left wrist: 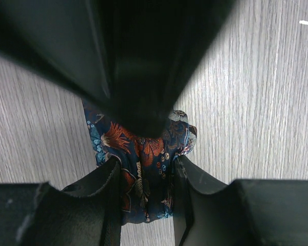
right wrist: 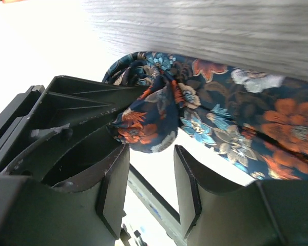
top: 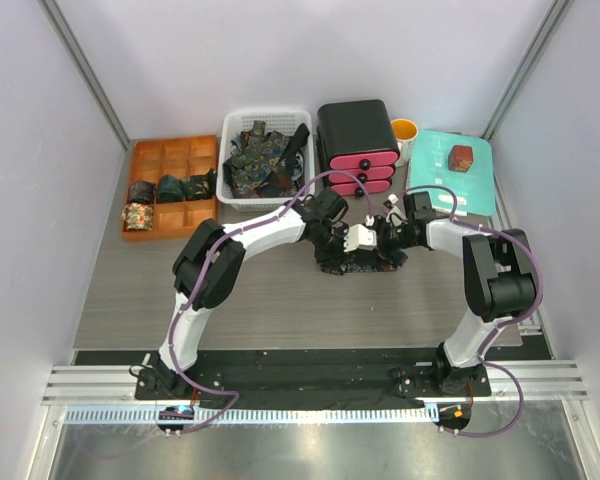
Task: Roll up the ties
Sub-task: Roll the tie at the center of the board.
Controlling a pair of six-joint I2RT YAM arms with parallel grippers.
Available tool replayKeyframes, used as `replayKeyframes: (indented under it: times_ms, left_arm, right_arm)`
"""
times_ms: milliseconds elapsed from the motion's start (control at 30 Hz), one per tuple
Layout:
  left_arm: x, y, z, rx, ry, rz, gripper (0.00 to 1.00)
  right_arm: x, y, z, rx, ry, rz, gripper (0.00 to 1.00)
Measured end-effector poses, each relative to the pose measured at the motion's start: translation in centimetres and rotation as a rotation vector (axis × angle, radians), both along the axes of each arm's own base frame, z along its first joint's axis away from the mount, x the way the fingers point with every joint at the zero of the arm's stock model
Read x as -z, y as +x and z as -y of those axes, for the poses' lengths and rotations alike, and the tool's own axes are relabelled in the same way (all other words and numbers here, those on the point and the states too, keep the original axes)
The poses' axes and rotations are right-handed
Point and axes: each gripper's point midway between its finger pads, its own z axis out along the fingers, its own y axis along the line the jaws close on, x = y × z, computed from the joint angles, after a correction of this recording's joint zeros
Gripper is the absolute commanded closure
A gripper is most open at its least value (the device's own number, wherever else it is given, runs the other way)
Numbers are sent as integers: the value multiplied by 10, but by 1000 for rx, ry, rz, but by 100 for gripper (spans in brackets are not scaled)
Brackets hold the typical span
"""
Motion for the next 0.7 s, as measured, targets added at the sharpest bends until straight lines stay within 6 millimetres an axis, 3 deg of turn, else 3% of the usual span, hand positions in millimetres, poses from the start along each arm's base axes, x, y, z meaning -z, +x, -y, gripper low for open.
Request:
replayKeyframes:
  times_ms: [200, 233, 367, 400, 700]
  left_arm:
    - [0, 0, 1, -2, 16, -14, 68]
    - [0, 0, 1, -2, 16, -15, 66]
    - [2, 1, -1, -4, 26, -11, 56]
    - [2, 1, -1, -3, 27, -9, 53]
    - [5, 3, -12, 8, 14, -45, 16]
  right_arm:
    - [1, 0, -19, -12, 25, 7, 57]
    - [3, 0, -22, -17, 26, 11, 61]
    - [10, 2, -27, -28, 42, -3, 94]
    - [10, 2, -27, -30, 41, -2, 97]
    - [21, 9, -10, -8, 3, -5, 99]
